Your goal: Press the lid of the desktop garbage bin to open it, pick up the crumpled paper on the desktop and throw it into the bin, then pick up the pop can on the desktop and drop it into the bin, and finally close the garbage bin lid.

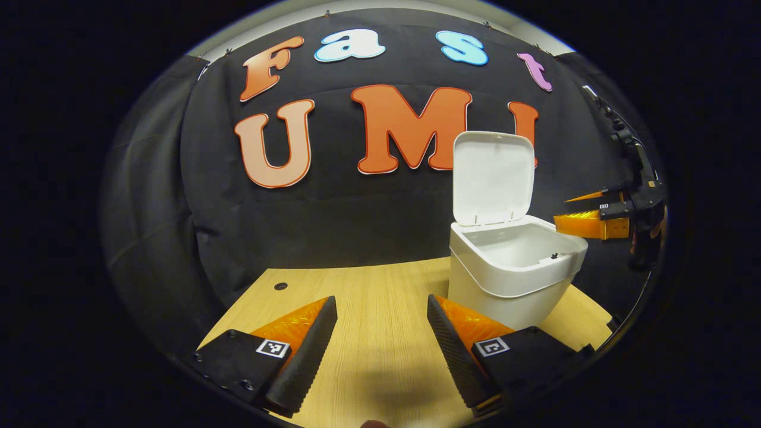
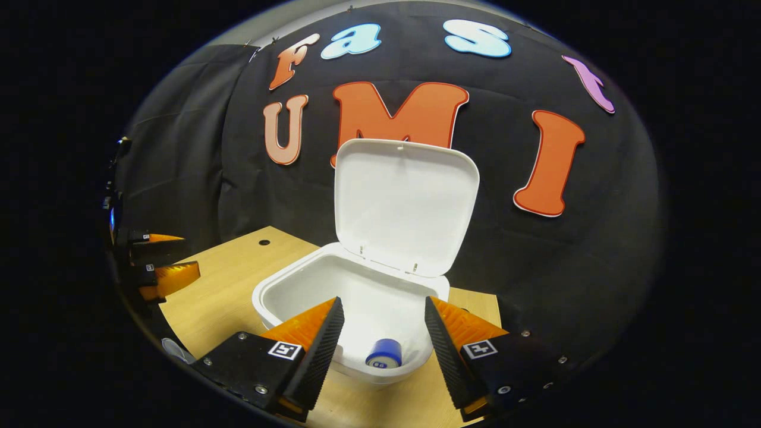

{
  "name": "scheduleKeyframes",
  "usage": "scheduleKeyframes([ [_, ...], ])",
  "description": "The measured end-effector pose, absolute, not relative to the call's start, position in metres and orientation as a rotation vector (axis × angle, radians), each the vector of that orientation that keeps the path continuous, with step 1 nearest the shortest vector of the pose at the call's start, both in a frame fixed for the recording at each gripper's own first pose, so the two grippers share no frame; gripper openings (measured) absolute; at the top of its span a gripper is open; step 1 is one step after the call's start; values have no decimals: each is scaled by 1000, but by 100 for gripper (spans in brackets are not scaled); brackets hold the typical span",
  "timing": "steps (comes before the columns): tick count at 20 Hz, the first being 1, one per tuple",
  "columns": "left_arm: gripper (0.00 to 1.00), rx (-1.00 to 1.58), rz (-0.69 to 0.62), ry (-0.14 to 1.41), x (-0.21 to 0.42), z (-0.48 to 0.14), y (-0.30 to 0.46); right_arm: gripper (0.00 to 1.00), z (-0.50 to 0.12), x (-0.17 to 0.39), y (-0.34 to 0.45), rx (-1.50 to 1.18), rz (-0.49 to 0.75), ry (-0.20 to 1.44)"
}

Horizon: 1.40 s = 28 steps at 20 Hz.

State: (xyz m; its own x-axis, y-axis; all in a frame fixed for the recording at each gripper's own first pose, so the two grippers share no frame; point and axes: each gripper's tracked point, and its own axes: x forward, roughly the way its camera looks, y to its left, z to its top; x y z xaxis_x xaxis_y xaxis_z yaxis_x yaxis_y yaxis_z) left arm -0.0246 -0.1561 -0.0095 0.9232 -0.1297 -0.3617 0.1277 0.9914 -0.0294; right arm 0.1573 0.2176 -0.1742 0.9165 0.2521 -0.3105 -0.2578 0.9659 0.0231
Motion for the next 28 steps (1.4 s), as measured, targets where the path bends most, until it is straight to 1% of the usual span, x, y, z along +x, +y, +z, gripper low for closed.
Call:
scheduleKeyframes([
  [1, 97, -7, -132, 365, -23, -7, -153, 81, -167, 161, 217, -18, 257, 306],
  [2, 97, -8, -129, 357, -22, -6, -149, 81, -158, 165, 217, -20, 251, 291],
  [3, 97, -8, -124, 351, -21, -3, -144, 83, -150, 170, 217, -25, 243, 276],
  [11, 97, -36, -78, 346, -17, -7, -103, 83, -91, 206, 232, -50, 204, 177],
  [17, 97, -55, -25, 346, -18, -10, -71, 82, -35, 241, 241, -83, 172, 65],
  [21, 97, -55, 20, 341, -17, -12, -51, 81, -17, 262, 238, -101, 151, 34],
  [28, 97, -56, 90, 338, -16, -13, -26, 82, -6, 304, 216, -65, 94, 35],
])
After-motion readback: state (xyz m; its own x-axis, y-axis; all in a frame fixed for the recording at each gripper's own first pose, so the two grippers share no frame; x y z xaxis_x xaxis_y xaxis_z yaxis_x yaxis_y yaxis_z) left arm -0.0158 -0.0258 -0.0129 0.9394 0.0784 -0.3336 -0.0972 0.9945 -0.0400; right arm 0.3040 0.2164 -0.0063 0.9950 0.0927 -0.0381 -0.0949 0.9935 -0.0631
